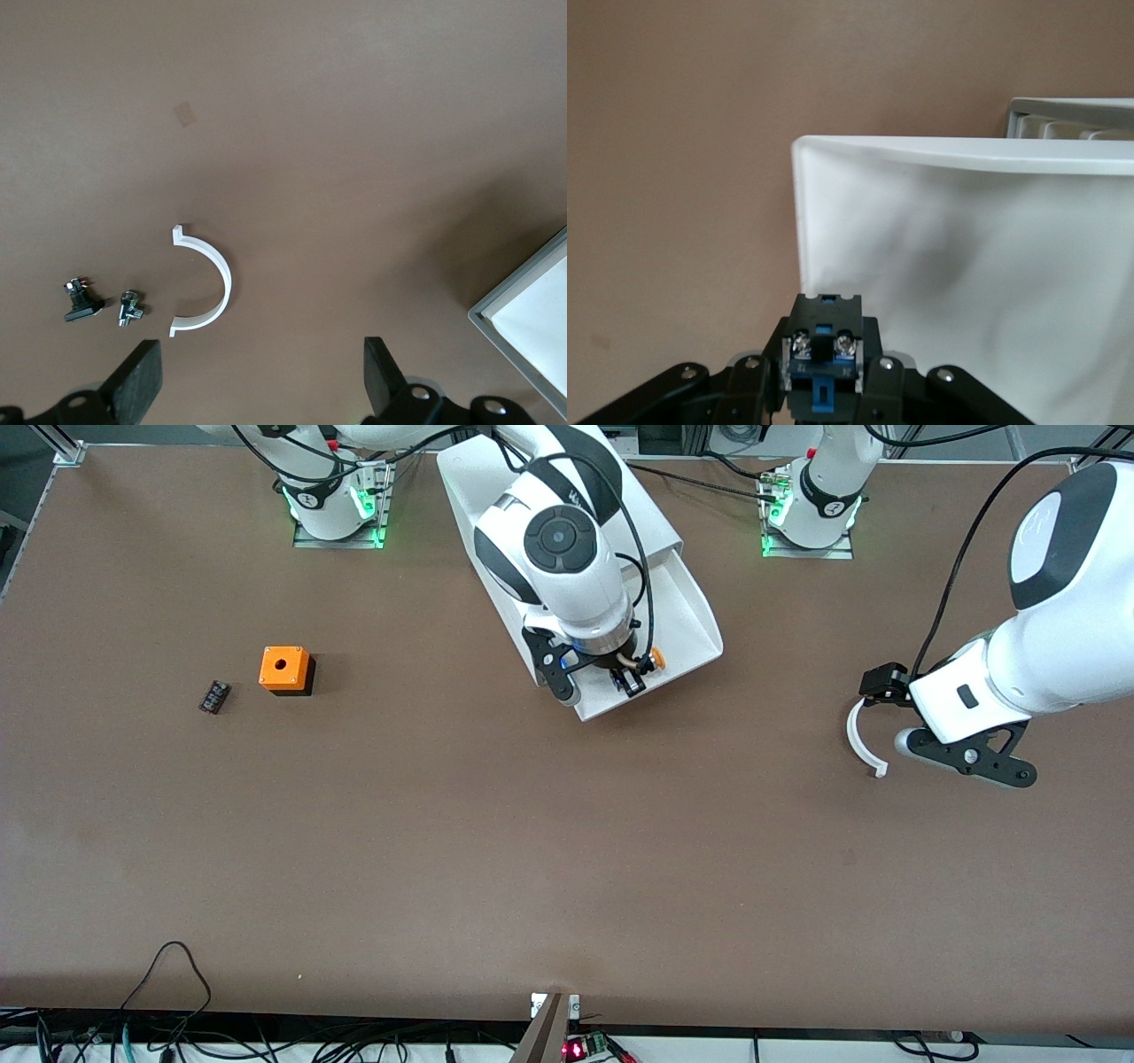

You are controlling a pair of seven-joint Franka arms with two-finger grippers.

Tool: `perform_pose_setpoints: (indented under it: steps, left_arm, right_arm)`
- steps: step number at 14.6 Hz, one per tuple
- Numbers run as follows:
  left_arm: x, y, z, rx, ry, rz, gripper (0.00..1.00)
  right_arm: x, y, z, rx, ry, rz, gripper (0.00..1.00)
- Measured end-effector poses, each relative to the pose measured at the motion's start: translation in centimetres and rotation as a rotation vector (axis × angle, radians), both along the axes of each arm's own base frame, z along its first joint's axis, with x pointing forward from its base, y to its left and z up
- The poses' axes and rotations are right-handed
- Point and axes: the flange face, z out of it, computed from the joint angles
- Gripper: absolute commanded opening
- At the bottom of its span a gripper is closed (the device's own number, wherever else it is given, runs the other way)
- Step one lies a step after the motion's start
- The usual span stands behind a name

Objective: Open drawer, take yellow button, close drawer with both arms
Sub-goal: 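Carry the yellow button with the right gripper toward the orange box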

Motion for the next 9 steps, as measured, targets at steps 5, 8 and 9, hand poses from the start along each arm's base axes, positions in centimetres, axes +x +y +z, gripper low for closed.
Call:
perform_pose_setpoints:
  steps: [5, 8, 9]
  left_arm:
    - [0.0, 0.0, 0.3, 0.001, -0.008, 0.017, 1.00]
    - [0.0, -0.1, 0.3, 0.007, -0.009, 0.048, 1.00]
    - [0.0, -0.1, 0.3, 0.009, -0.010, 0.055, 1.00]
  right_arm:
    - [4.0, -5.3, 4.7, 0.003, -0.110, 0.188, 0.00]
    - [10.3, -14.4, 5.3, -0.025, -0.144, 0.342, 0.00]
    - [12.1, -17.8, 5.1, -0.034, -0.136, 0.405, 0.00]
